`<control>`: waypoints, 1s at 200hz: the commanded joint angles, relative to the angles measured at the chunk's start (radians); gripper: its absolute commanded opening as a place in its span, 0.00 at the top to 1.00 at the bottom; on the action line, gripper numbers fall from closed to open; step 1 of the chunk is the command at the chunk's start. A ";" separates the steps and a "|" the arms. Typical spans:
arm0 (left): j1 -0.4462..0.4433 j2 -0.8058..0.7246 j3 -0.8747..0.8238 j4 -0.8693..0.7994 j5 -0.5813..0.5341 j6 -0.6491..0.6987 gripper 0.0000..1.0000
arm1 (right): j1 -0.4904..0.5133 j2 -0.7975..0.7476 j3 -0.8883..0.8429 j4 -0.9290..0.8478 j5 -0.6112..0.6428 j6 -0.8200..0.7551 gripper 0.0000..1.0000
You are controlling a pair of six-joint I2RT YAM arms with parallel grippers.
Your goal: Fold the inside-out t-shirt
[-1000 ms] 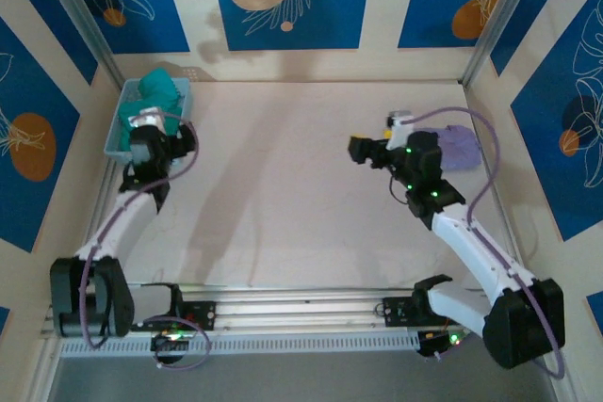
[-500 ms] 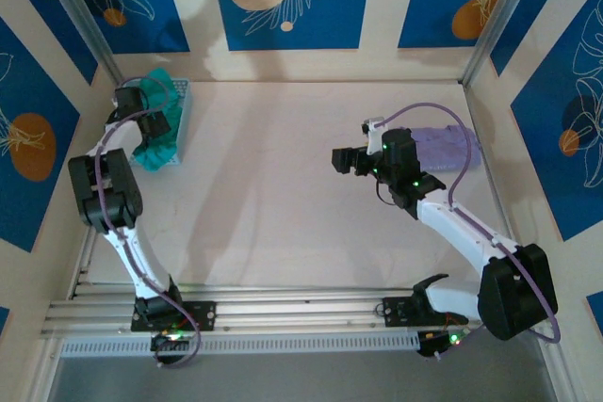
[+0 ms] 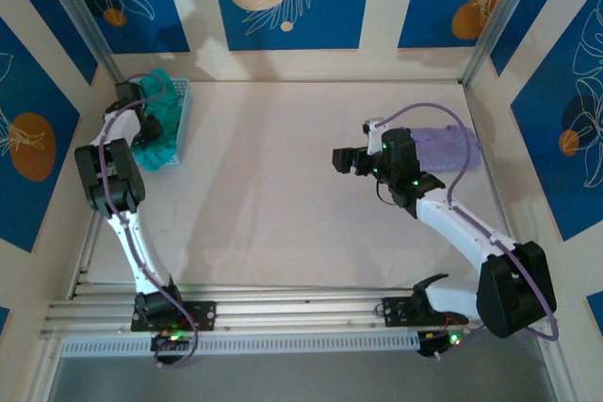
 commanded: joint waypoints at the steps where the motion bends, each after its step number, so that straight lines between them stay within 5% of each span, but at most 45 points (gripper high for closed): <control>1: 0.012 -0.092 0.033 -0.001 0.070 -0.022 0.99 | -0.004 -0.034 0.013 -0.027 0.003 0.013 0.04; 92: -0.079 -0.783 -0.064 0.233 0.221 -0.137 1.00 | -0.037 -0.206 0.027 -0.131 0.035 -0.001 0.03; 145: -0.328 -0.943 -0.067 0.265 0.272 -0.139 1.00 | -0.079 -0.222 0.180 -0.371 0.037 -0.050 0.02; 169: -0.469 -1.000 -0.236 0.356 0.267 -0.184 1.00 | -0.128 -0.184 0.212 -0.436 0.042 -0.023 0.02; 200: -0.625 -1.026 -0.524 0.497 0.201 -0.240 1.00 | -0.248 -0.011 0.239 -0.414 -0.134 0.076 0.06</control>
